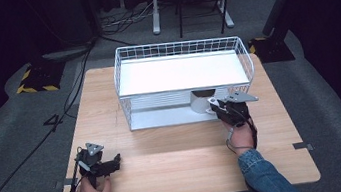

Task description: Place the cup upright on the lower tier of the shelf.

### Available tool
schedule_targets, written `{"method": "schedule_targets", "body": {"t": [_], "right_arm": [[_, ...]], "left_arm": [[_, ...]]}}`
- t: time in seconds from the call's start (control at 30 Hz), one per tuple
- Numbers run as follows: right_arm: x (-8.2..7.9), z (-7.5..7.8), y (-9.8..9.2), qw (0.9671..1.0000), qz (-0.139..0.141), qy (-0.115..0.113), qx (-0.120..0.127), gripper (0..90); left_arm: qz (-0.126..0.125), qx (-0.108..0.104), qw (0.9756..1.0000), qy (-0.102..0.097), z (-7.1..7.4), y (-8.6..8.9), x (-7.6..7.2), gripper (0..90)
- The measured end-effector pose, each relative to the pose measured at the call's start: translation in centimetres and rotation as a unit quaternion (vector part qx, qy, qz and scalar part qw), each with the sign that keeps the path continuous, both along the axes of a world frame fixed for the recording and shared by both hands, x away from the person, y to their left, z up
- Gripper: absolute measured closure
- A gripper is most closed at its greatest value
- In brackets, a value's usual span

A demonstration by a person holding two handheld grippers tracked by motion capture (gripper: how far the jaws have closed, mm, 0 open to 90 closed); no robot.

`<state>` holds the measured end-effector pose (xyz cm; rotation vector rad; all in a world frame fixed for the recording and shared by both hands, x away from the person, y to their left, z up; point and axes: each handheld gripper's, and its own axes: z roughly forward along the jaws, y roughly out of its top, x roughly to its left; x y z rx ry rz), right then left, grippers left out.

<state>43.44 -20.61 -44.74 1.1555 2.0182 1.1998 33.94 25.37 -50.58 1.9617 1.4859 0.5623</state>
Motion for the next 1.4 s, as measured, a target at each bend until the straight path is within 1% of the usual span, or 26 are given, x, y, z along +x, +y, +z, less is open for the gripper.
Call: {"method": "schedule_targets", "body": {"t": [0.33, 0.43, 0.57, 0.67, 0.77, 0.8, 0.87, 0.97, 1.13, 1.23, 1.4], "right_arm": [[0.1, -0.1, 0.1, 1.0, 0.0, 0.003, -0.002, 68.3], [0.1, 0.0, 0.1, 1.0, 0.002, 0.004, 0.001, 61.4], [0.0, 0.2, 0.0, 0.9999, 0.004, 0.006, 0.014, 51.7], [-0.5, 0.7, -0.1, 0.9999, 0.011, -0.004, 0.012, 46.7], [-0.9, 1.0, -0.3, 0.9998, 0.014, -0.01, 0.012, 45.7], [-1.3, 1.4, -0.6, 0.9997, 0.019, -0.01, 0.015, 45.2], [-1.5, 1.6, -0.8, 0.9995, 0.022, -0.011, 0.018, 45.0], [-2.3, 2.0, -1.5, 0.9993, 0.027, -0.011, 0.022, 44.6], [-3.7, 2.5, -3.1, 0.999, 0.033, -0.015, 0.027, 42.9], [-4.5, 2.7, -4.1, 0.9989, 0.034, -0.011, 0.03, 42.1], [-5.7, 2.8, -5.7, 0.9988, 0.035, -0.002, 0.035, 37.6]], "left_arm": [[-0.001, 0.002, 1.0, 0.0, 0.0, 0.0, 0.0, 10.9], [0.0, 0.0, 1.0, 0.0, 0.0, 0.0, 0.0, 10.9], [-0.001, 0.002, 1.0, 0.0, 0.0, 0.0, 0.0, 10.9], [-0.001, 0.001, 1.0, 0.0, 0.0, 0.0, 0.0, 10.9], [0.0, 0.0, 1.0, 0.0, 0.0, 0.0, 0.0, 10.9], [0.0, 0.0, 1.0, 0.0, 0.0, 0.0, 0.0, 10.9], [0.0, 0.0, 1.0, 0.0, 0.0, 0.0, 0.0, 10.9], [-0.001, 0.001, 1.0, 0.0, 0.0, 0.0, 0.0, 10.9], [-0.006, 0.003, 1.0, 0.0, 0.0, 0.0, -0.1, 10.9], [-0.007, 0.002, 1.0, 0.0, 0.0, 0.0, -0.1, 10.7], [-0.006, 0.001, 1.0, 0.0, 0.0, 0.0, -0.1, 10.6]]}}
